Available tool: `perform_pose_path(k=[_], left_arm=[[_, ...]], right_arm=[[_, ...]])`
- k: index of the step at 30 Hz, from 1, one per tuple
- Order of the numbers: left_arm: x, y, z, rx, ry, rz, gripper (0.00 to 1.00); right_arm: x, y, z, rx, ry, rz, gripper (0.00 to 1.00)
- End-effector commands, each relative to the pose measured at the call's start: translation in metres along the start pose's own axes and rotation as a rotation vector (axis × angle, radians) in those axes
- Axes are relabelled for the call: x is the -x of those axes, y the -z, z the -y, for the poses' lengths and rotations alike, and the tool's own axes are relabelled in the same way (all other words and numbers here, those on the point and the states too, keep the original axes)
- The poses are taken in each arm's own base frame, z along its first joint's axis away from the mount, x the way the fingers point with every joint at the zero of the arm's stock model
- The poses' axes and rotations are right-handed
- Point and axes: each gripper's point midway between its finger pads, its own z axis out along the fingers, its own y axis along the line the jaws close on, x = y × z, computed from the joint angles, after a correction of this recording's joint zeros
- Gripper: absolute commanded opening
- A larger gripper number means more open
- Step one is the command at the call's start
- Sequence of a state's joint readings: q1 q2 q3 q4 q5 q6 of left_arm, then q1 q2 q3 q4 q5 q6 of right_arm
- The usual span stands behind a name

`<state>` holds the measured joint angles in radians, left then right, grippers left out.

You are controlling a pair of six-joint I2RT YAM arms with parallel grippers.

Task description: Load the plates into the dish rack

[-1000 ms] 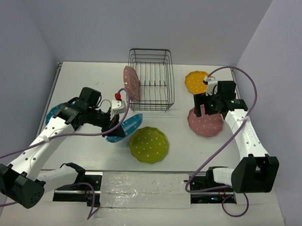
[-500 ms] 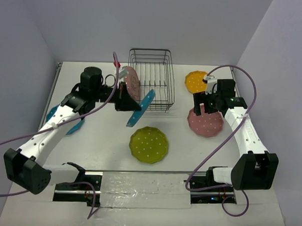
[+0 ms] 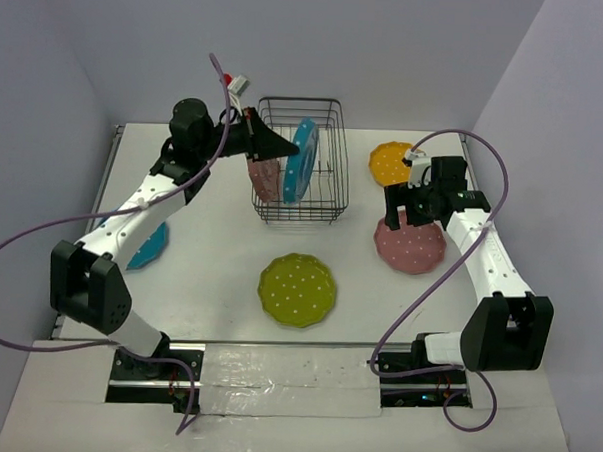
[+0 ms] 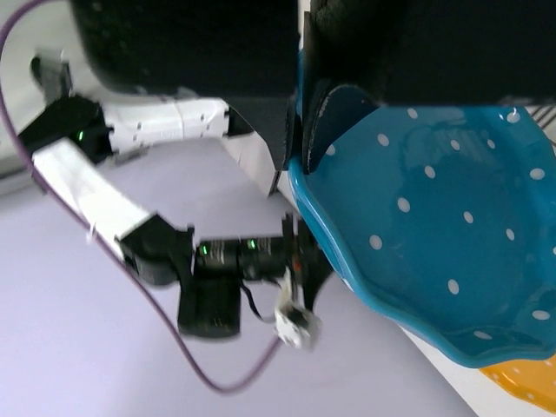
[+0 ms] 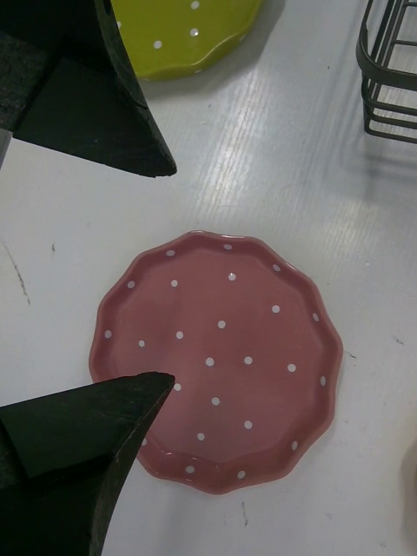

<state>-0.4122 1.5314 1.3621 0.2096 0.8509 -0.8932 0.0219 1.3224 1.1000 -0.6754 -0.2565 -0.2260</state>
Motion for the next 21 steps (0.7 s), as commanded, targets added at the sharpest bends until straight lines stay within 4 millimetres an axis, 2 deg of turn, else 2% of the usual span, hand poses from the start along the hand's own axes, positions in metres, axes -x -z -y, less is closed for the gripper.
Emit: perform_pose_path(k=[1, 12, 16, 21], left_arm=[[0.067, 0.01, 0.041, -0.151, -0.045, 0.223, 0.0], [0.102, 0.021, -0.025, -0.117, 0.063, 0.349, 0.0], [0.106, 0.023, -0.049, -0.09, 0.094, 0.365, 0.0], [0.103, 0.023, -0.069, -0.081, 0.125, 0.367, 0.0]], right_arm=[[0.02, 0.006, -0.001, 0.003, 0.019, 0.048, 1.0], [0.014, 0.001, 0.002, -0.01, 0.028, 0.025, 1.0], [0.013, -0.001, 0.003, -0.012, 0.028, 0.017, 1.0], [0.014, -0.004, 0.004, -0.012, 0.027, 0.01, 1.0]])
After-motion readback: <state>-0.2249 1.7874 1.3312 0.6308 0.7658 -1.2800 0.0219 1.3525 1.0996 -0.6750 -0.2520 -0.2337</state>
